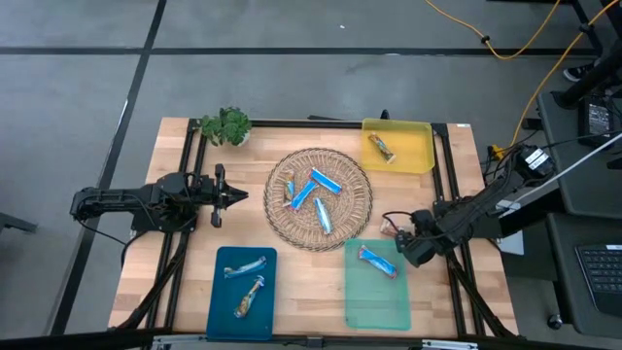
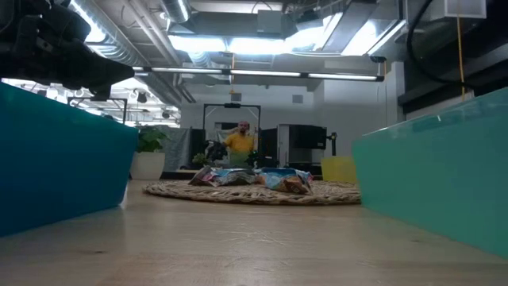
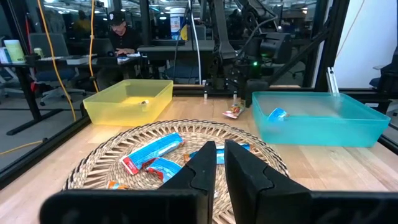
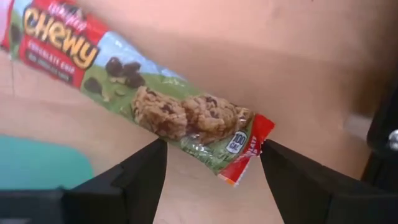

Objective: Pick and place Granola Bars by type
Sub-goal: Put the red granola bar into the green bin

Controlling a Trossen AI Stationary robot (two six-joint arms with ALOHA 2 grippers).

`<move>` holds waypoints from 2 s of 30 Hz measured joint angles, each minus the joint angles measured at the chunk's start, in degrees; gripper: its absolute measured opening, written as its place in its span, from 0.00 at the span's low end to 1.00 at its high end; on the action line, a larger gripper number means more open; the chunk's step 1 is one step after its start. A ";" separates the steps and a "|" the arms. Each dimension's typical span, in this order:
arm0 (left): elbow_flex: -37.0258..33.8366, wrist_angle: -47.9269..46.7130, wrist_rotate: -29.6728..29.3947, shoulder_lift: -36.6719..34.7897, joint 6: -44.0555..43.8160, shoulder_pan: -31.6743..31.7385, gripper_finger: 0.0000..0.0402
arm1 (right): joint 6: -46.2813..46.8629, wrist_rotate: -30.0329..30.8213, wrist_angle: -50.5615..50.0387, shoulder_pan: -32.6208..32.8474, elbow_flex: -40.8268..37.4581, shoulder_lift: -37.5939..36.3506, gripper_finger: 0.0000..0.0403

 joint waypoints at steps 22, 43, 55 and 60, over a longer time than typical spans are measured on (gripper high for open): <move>0.01 0.00 0.01 -0.01 0.00 0.02 0.07 | -3.27 3.94 3.70 -1.76 -3.21 -0.52 0.06; 0.00 -0.02 0.00 0.00 0.00 0.02 0.07 | -5.54 9.14 -4.99 -1.76 4.58 -4.22 0.01; 0.00 0.00 0.00 0.00 0.00 0.01 0.07 | -8.17 14.24 -21.19 -1.76 17.91 -4.24 0.01; 0.00 0.00 0.00 0.00 0.00 0.00 0.06 | -12.33 14.43 -25.75 -1.76 23.94 -4.26 0.01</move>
